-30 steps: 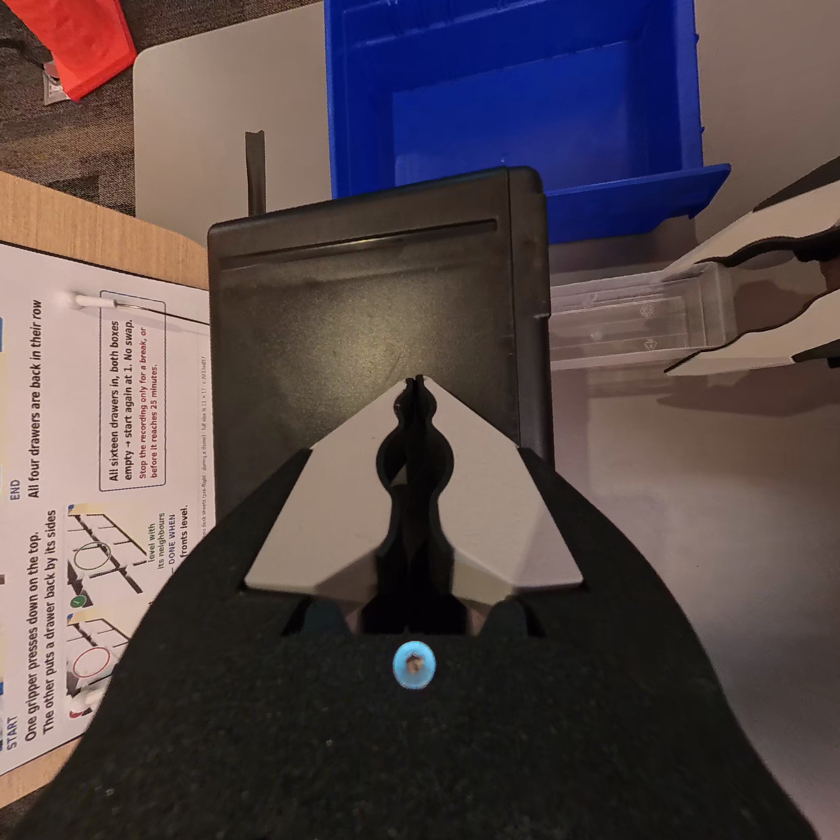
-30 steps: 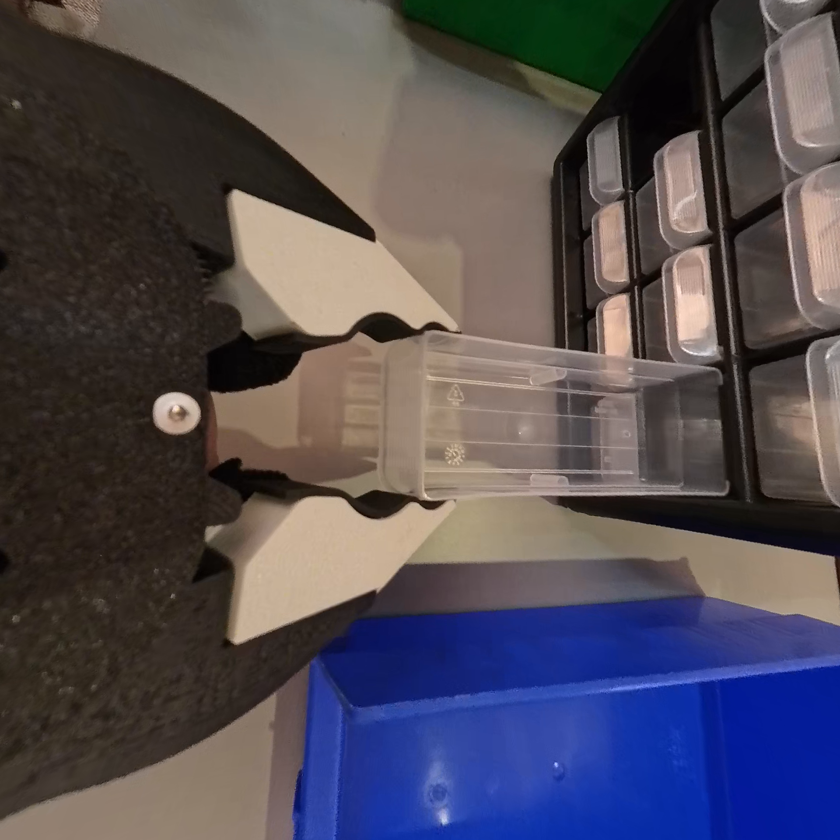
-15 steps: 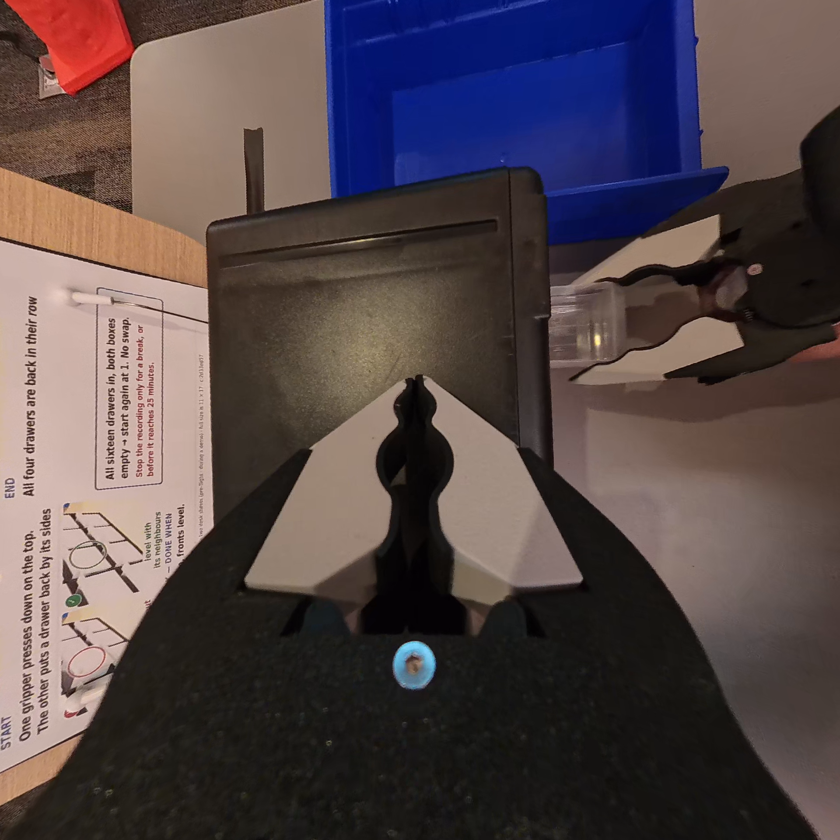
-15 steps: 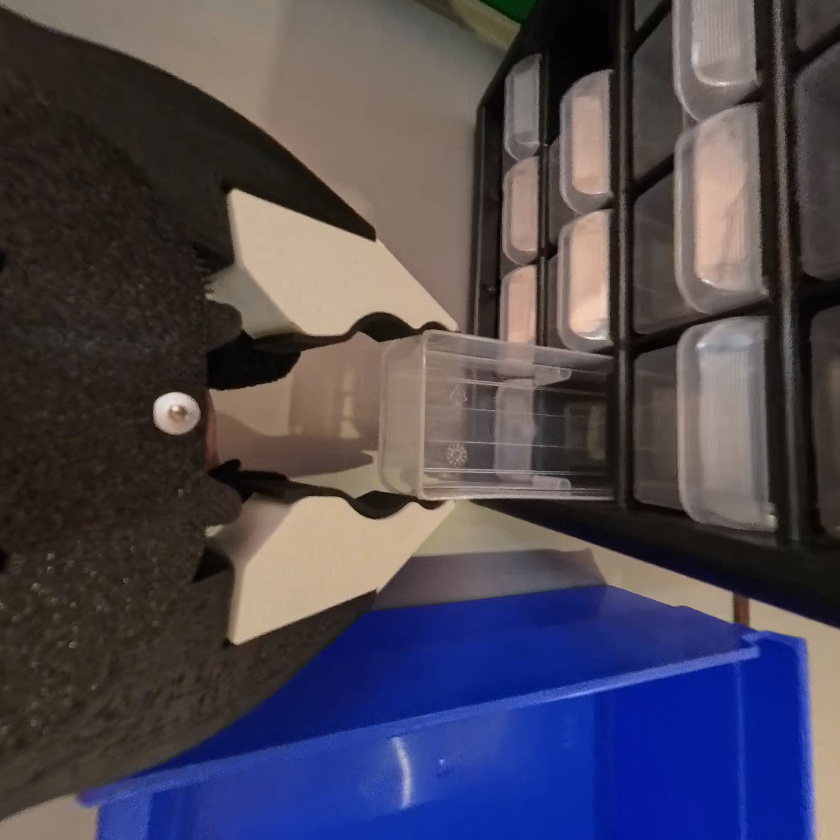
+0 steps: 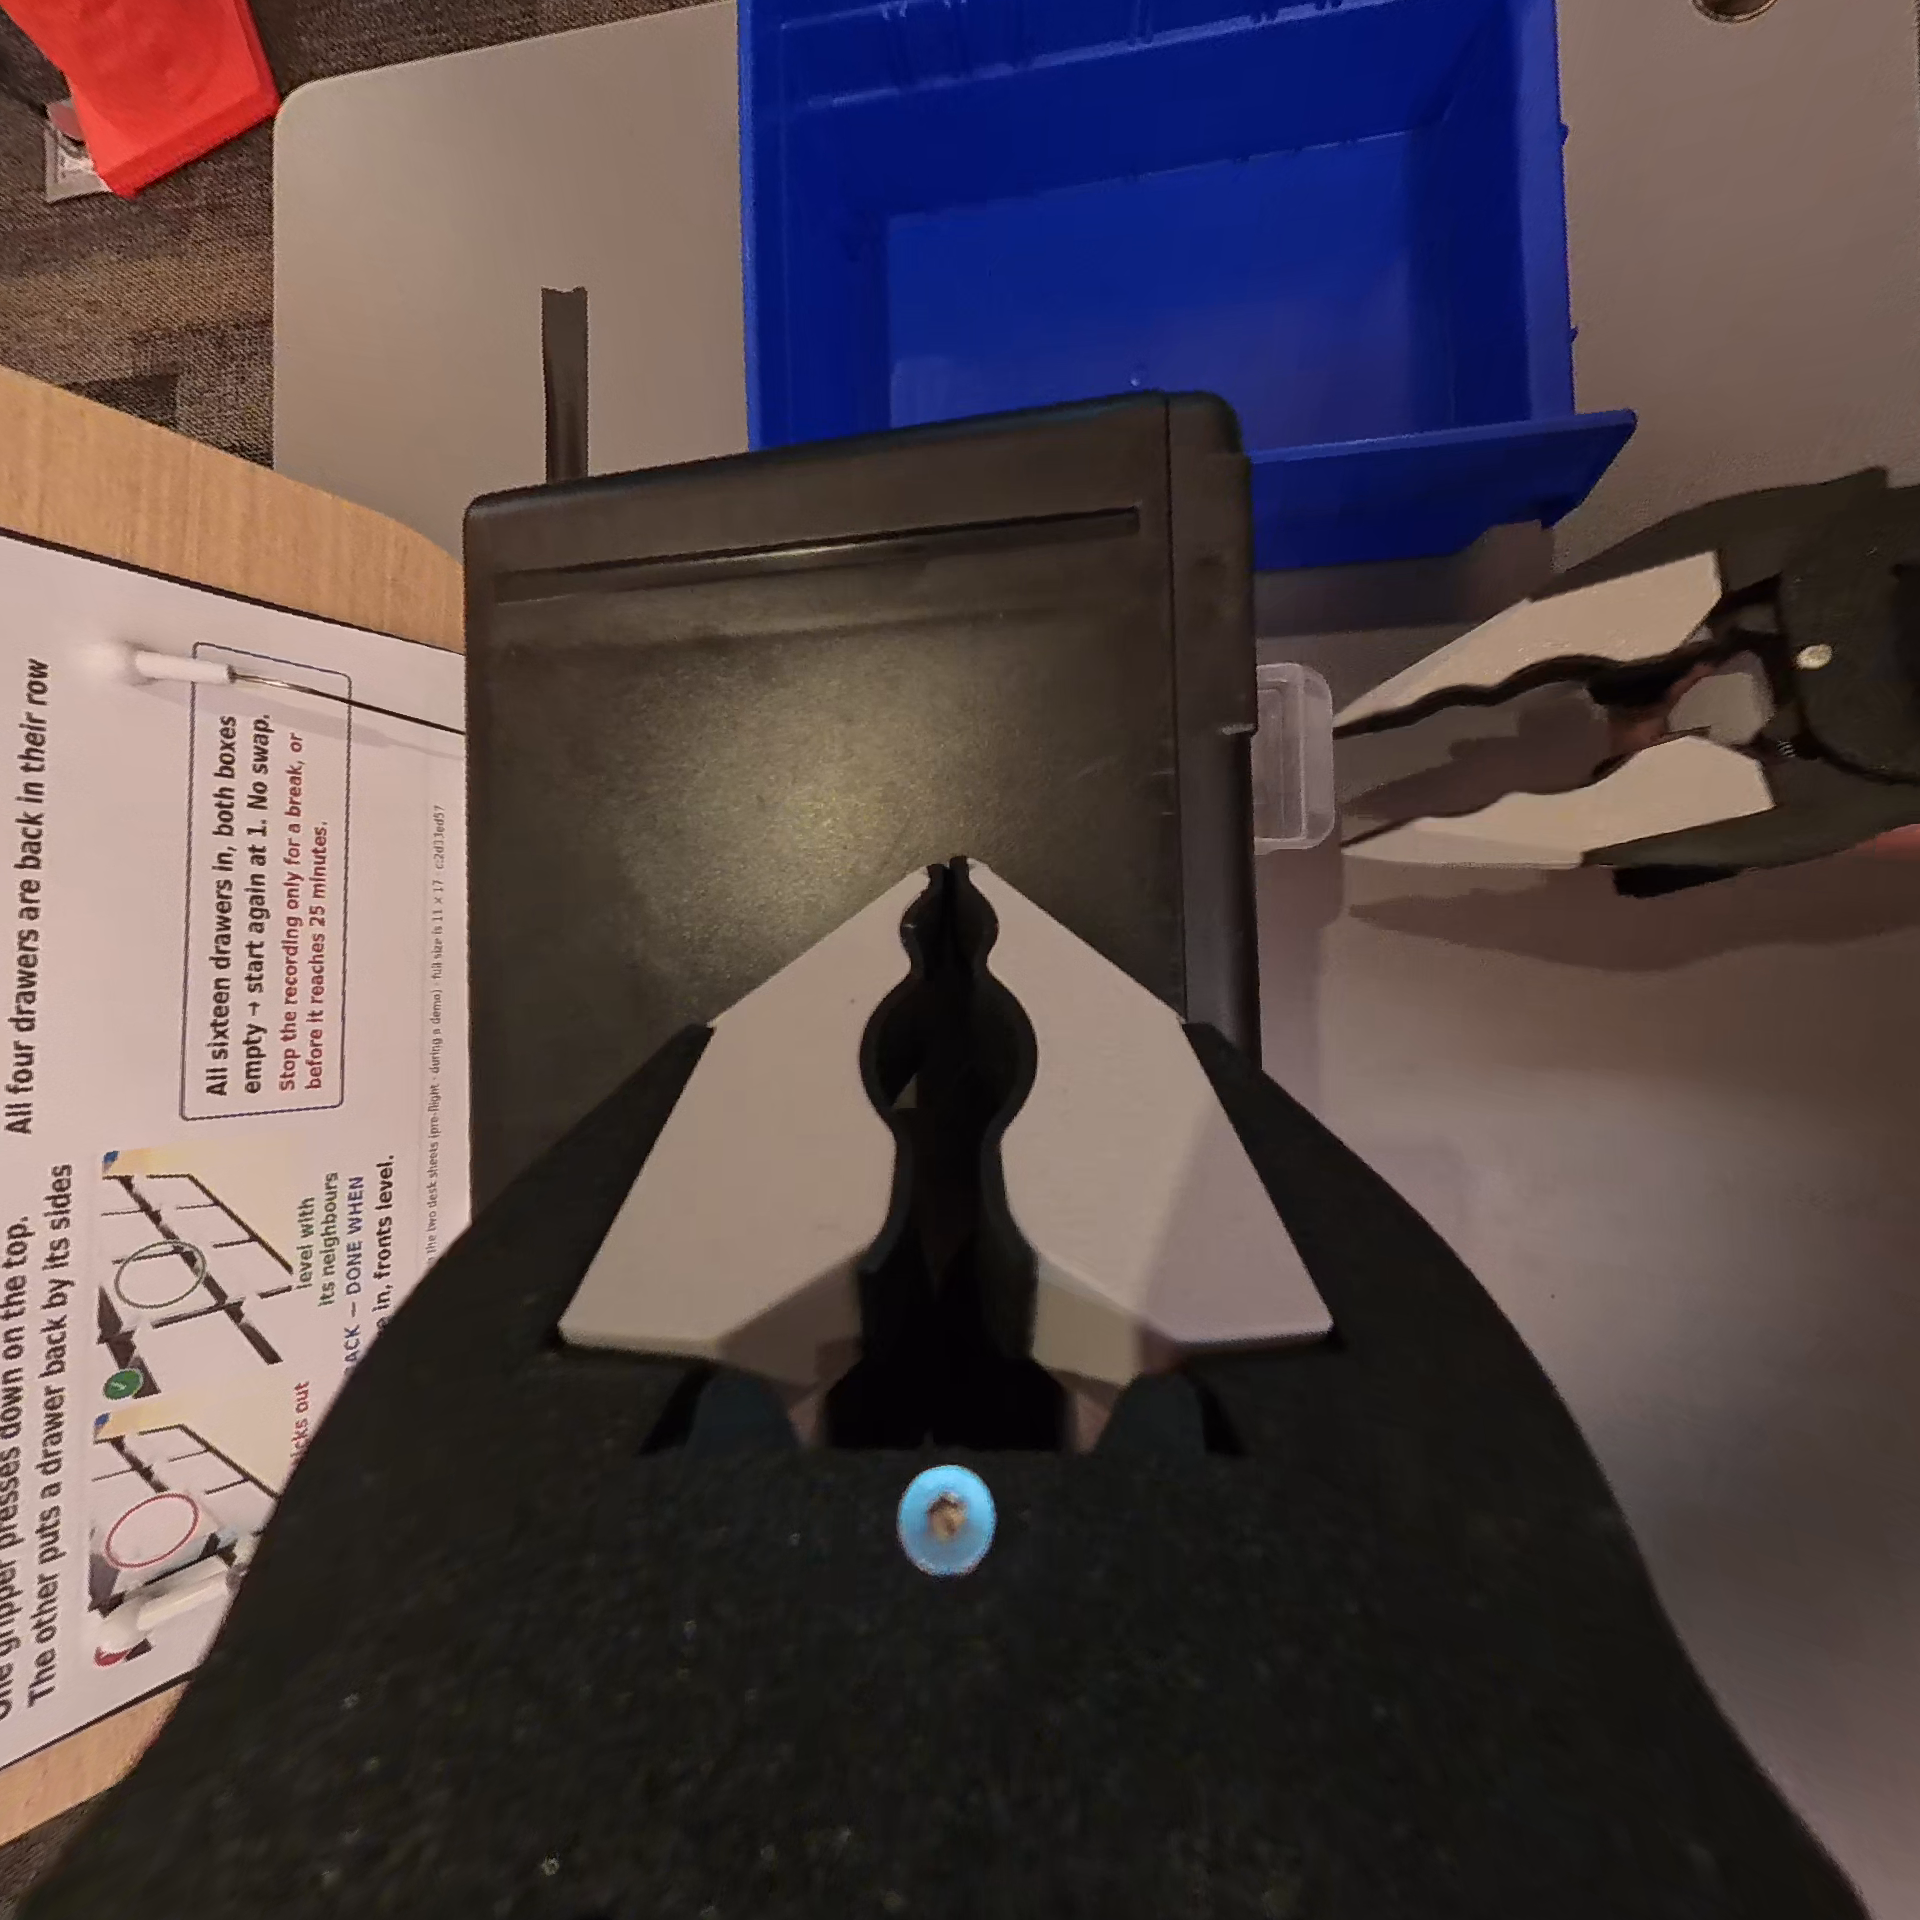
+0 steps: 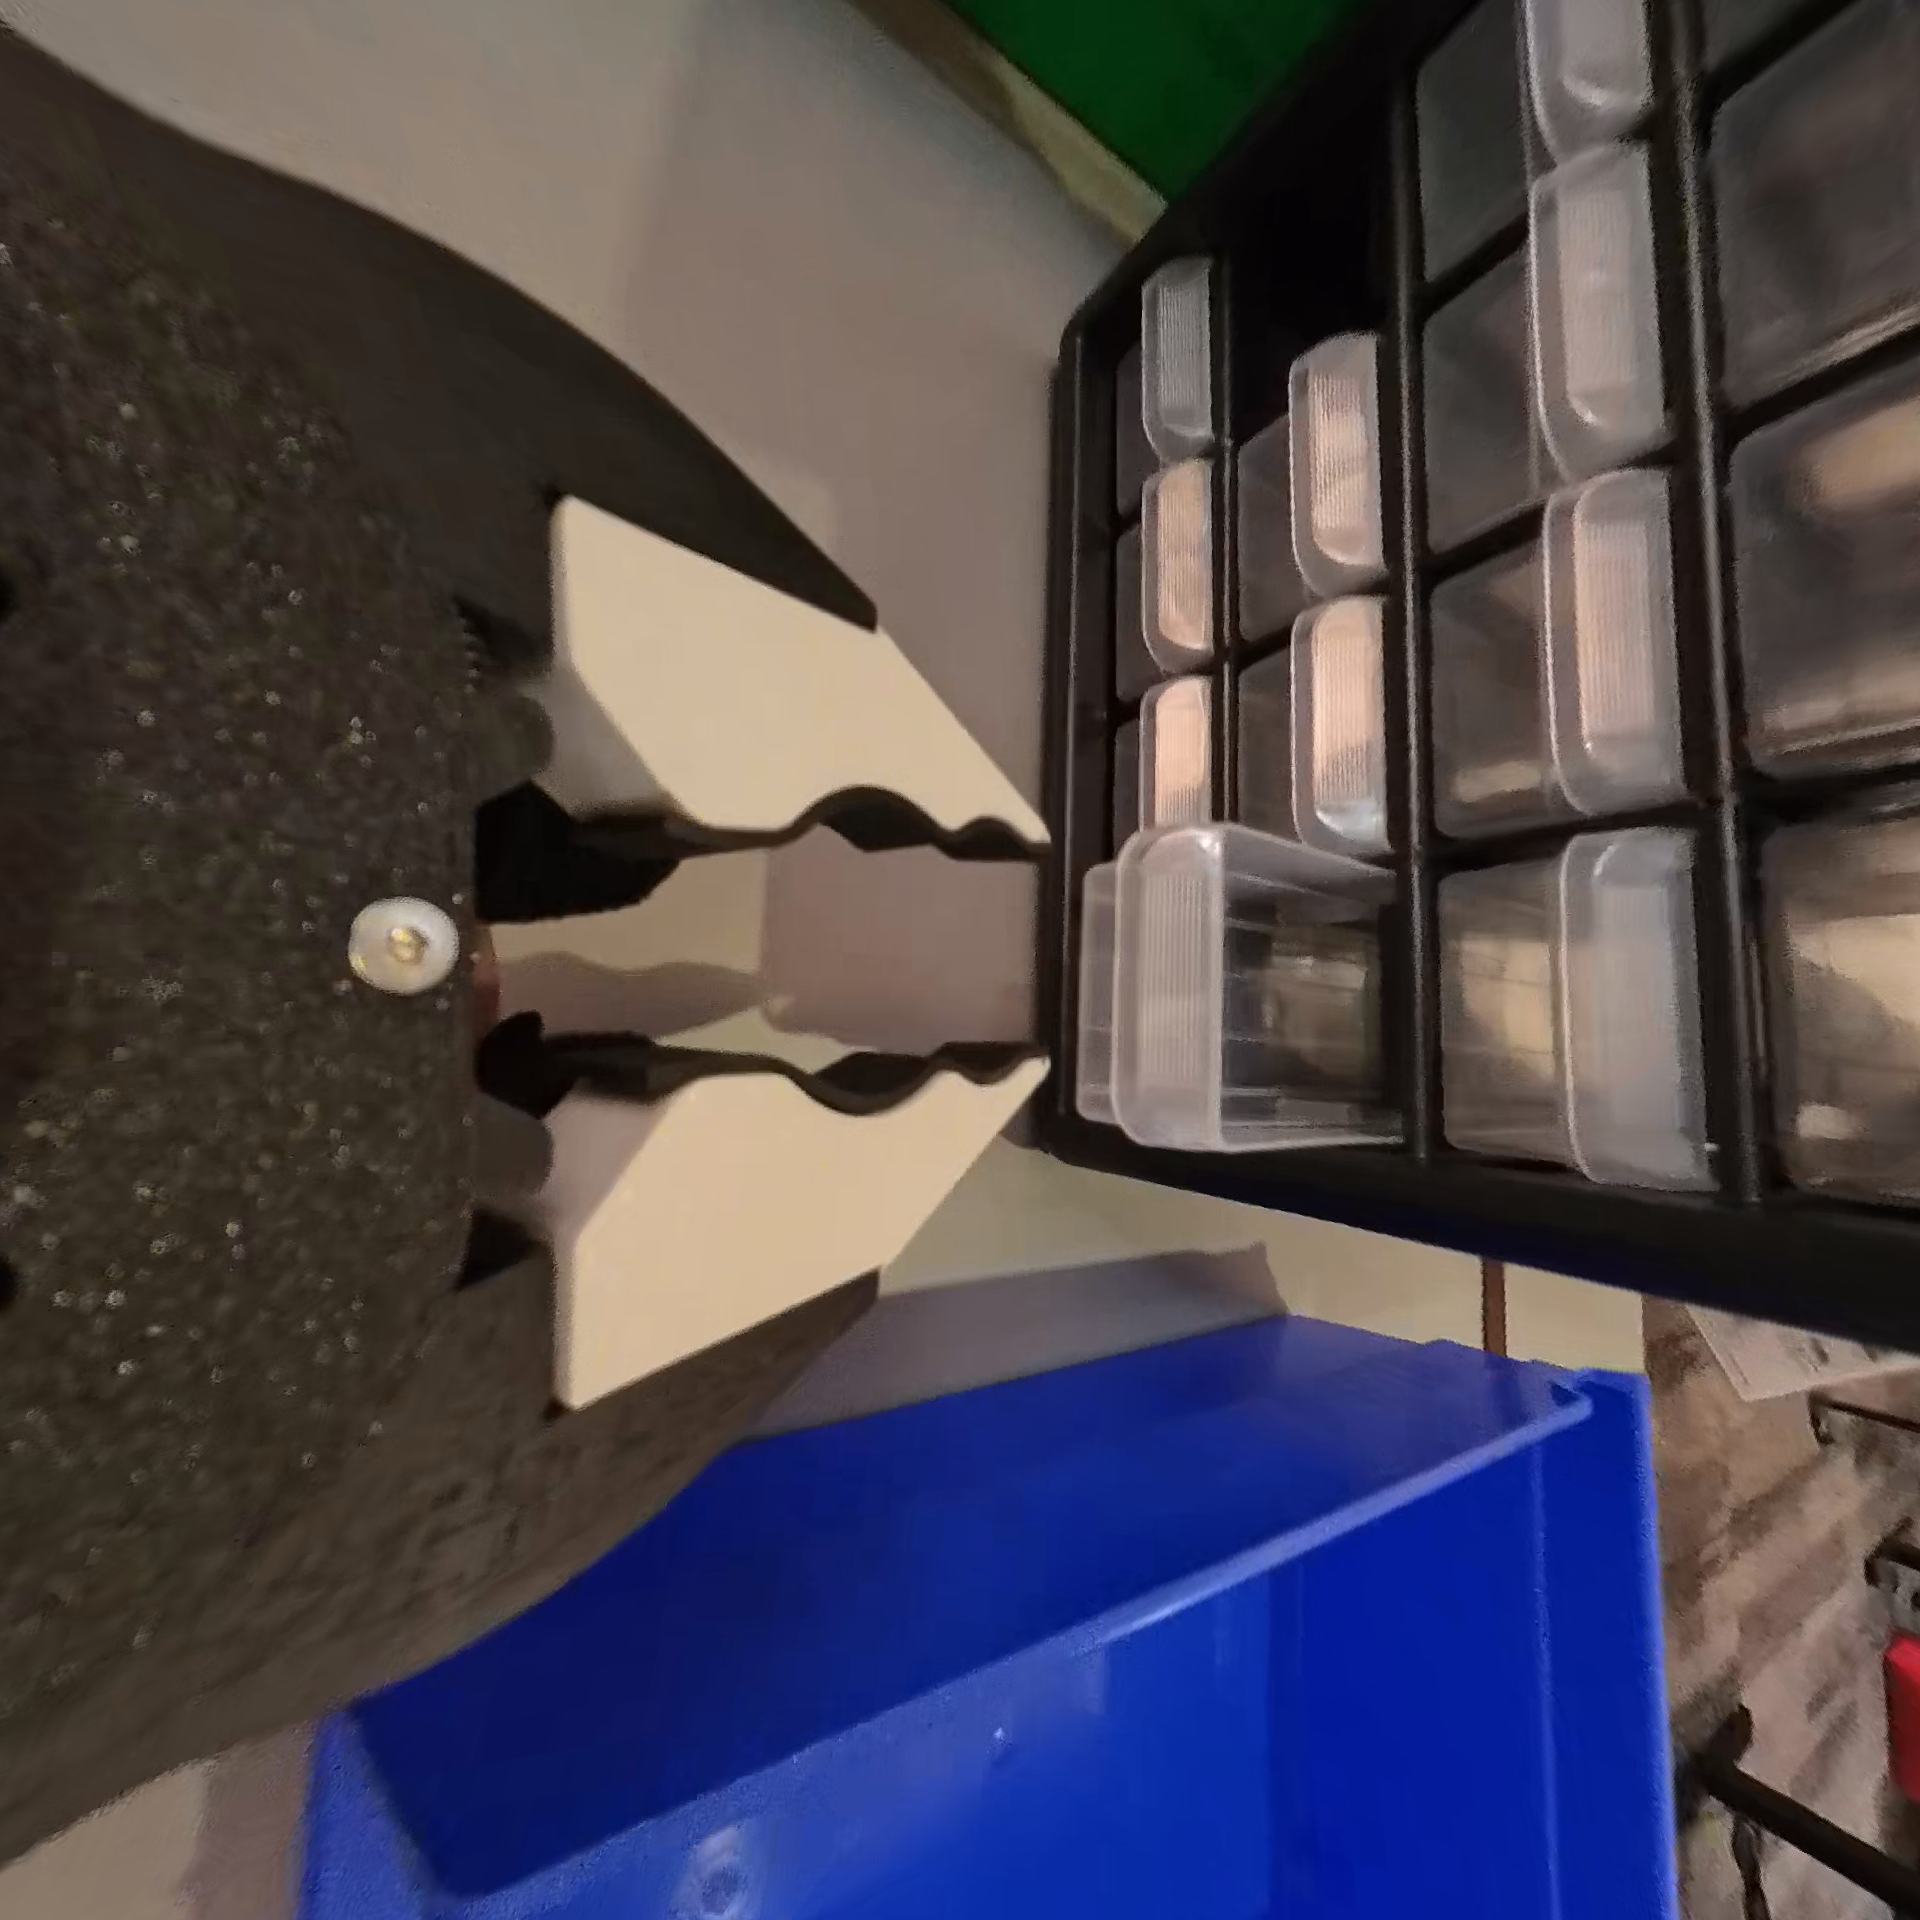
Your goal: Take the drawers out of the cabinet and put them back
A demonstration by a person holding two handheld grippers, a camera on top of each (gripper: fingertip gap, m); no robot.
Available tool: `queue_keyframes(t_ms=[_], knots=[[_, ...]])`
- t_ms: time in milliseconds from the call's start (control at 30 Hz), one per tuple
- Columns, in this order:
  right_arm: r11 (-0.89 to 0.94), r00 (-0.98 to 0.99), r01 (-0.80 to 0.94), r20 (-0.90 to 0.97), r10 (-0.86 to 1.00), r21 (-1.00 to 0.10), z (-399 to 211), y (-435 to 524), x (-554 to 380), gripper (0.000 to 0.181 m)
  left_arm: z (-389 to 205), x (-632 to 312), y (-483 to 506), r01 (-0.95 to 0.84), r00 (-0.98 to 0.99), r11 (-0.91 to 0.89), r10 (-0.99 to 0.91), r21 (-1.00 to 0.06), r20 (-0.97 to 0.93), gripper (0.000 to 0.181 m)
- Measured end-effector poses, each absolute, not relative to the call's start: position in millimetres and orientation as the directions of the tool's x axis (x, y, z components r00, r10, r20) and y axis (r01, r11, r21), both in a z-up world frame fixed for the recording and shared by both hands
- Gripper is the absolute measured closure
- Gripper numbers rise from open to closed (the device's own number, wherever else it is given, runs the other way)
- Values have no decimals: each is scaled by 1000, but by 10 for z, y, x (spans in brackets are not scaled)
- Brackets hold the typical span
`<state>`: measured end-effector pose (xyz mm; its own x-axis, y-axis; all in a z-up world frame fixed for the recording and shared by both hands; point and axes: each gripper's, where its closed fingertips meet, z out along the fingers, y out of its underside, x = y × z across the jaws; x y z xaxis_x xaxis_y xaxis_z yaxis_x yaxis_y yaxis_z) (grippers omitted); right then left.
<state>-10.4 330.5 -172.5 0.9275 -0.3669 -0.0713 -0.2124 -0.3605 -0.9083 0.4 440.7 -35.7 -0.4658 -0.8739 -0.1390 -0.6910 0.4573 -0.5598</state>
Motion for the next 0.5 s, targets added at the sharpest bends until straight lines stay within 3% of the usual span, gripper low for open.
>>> queue_keyframes(t_ms=[200, 500], knots=[[-285, 915, -187, -61, -399, -940, -1728, 3626, 145, 158, -357, 3, 4408, -703, -460, 463, -875, -540, -151, 181], [-284, 926, -198, -84, -368, -938, -1714, 3899, 188, 158, -355, 4, 4411, -712, -444, 436, -887, -550, -129, 181]])
